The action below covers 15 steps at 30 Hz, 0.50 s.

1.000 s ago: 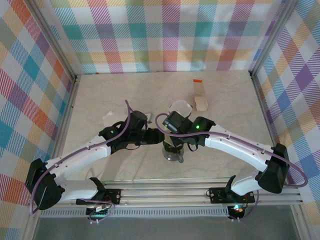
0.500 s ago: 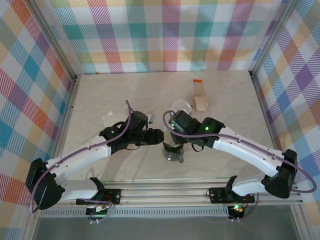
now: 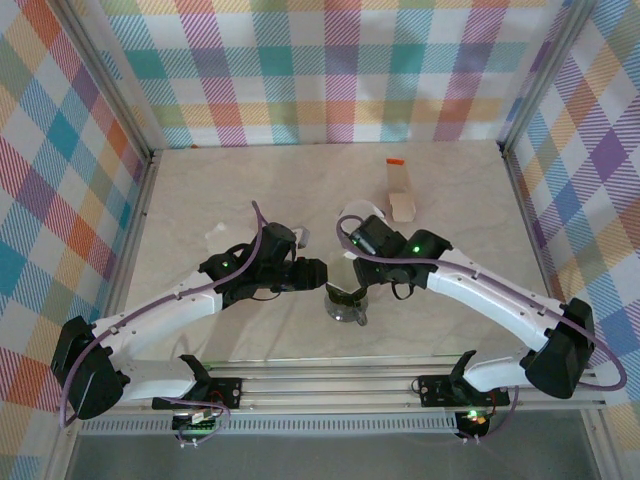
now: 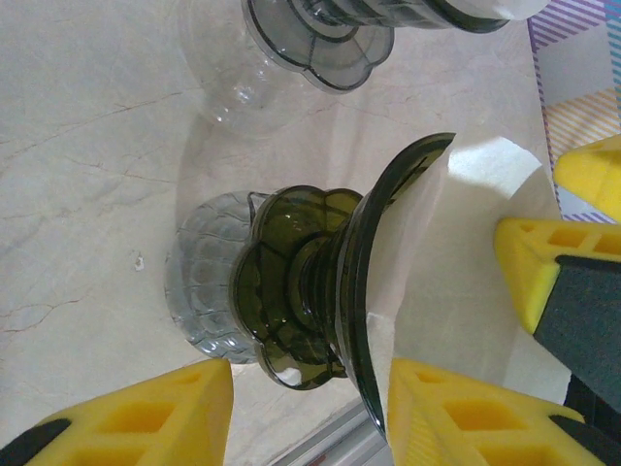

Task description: Place the coffee filter in the dripper

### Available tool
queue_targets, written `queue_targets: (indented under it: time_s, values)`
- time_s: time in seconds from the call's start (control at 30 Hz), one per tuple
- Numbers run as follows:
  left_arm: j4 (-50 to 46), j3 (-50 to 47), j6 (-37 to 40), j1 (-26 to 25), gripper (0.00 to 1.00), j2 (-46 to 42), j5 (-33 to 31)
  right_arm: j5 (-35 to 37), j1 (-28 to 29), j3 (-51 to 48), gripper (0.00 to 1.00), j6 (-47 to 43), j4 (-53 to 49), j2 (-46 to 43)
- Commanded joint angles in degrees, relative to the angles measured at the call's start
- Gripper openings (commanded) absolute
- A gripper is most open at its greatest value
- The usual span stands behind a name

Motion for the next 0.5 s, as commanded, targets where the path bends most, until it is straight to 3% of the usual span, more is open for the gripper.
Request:
queue_targets:
  time_s: [0.0, 0.17, 0.47]
  values:
    - [0.1, -0.7, 0.7, -0.9, 0.45, -0.3, 0.8, -2.6, 0.0, -0.1, 0.63, -1.1, 2.8, -2.2]
    - [0.0, -0.3, 0.7, -0.9, 0.47, -0.1, 0.7, -10.0, 0.0, 2.8, 0.68, -2.9, 2.7, 0.6]
    - [-0.1, 0.0, 0.8, -1.0, 0.47, 0.1, 1.0, -13.1, -2.3, 5.4, 0.70, -2.6, -0.5, 7.0]
